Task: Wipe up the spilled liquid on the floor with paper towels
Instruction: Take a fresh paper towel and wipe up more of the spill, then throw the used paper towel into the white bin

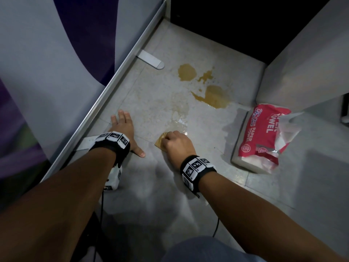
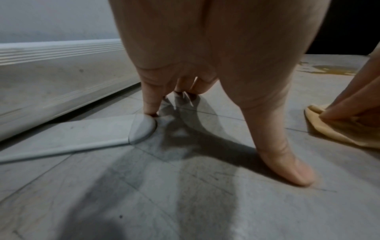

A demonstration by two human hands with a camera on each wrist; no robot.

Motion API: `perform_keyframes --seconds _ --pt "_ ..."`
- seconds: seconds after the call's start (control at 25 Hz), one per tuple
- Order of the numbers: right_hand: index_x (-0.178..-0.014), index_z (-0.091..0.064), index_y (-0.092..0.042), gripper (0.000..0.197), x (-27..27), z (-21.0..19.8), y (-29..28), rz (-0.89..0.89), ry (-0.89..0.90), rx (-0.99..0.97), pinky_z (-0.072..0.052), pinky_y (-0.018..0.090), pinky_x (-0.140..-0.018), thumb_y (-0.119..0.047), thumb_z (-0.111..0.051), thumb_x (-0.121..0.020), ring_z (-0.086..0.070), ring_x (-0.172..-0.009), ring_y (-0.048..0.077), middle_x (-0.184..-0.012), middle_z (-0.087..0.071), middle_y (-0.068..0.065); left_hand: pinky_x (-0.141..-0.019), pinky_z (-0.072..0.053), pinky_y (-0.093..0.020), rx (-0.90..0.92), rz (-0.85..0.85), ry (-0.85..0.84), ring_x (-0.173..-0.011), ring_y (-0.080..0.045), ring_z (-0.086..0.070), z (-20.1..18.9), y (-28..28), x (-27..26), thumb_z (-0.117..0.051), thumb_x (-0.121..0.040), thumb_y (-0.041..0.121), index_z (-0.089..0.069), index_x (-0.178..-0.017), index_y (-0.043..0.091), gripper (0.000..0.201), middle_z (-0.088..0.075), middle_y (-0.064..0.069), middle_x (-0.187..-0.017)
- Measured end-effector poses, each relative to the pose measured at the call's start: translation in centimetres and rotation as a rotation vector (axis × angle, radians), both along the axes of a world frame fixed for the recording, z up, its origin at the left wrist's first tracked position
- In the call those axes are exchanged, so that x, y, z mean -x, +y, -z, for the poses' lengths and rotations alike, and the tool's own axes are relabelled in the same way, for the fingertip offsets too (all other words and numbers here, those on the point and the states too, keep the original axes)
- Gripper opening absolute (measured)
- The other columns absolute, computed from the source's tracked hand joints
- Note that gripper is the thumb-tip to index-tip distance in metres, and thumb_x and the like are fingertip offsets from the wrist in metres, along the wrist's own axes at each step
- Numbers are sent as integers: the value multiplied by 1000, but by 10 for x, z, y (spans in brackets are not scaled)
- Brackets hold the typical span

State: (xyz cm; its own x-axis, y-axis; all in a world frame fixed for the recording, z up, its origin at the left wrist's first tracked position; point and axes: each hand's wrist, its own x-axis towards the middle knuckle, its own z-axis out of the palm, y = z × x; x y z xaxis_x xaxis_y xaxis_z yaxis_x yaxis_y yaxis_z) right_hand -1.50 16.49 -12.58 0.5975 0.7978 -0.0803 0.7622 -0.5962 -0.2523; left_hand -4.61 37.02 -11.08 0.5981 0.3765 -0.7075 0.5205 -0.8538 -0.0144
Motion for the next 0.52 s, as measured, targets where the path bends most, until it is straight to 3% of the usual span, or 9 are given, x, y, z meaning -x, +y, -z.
perform_keyframes --seconds 0.16,0.32,0.44,0.52 --pt "-85 -74 -11 14 -7 -10 3 75 241 119 -51 32 -69 -3 -68 -75 -63 -86 29 -92 -67 8 -121 -15 -52 -44 15 -29 -149 -40 10 -3 -4 4 -91 -36 63 23 -150 7 171 19 -15 -162" --pt "-94 -80 -17 30 -34 -31 -11 476 622 -153 -52 24 -81 2 -60 -81 -67 -93 20 -101 -75 3 -119 -19 -53 -165 152 -84 -150 -37 -1 -18 -24 6 -89 -50 60 17 -153 9 156 9 -14 -163" --pt "-90 -80 -15 29 -67 -68 -32 658 669 -377 -48 19 -72 7 -63 -82 -62 -75 9 -84 -71 -3 -120 -17 -52 -166 215 -124 -151 -31 -3 -39 -41 -11 -80 -71 50 9 -155 10 129 2 -12 -164" --pt "-84 -78 -15 28 -94 -102 -48 744 685 -531 -48 21 -64 9 -64 -80 -59 -60 8 -70 -66 -5 -120 -19 -50 -151 256 -185 -151 -31 -7 -62 -51 -33 -72 -81 45 0 -156 10 109 -4 -12 -164"
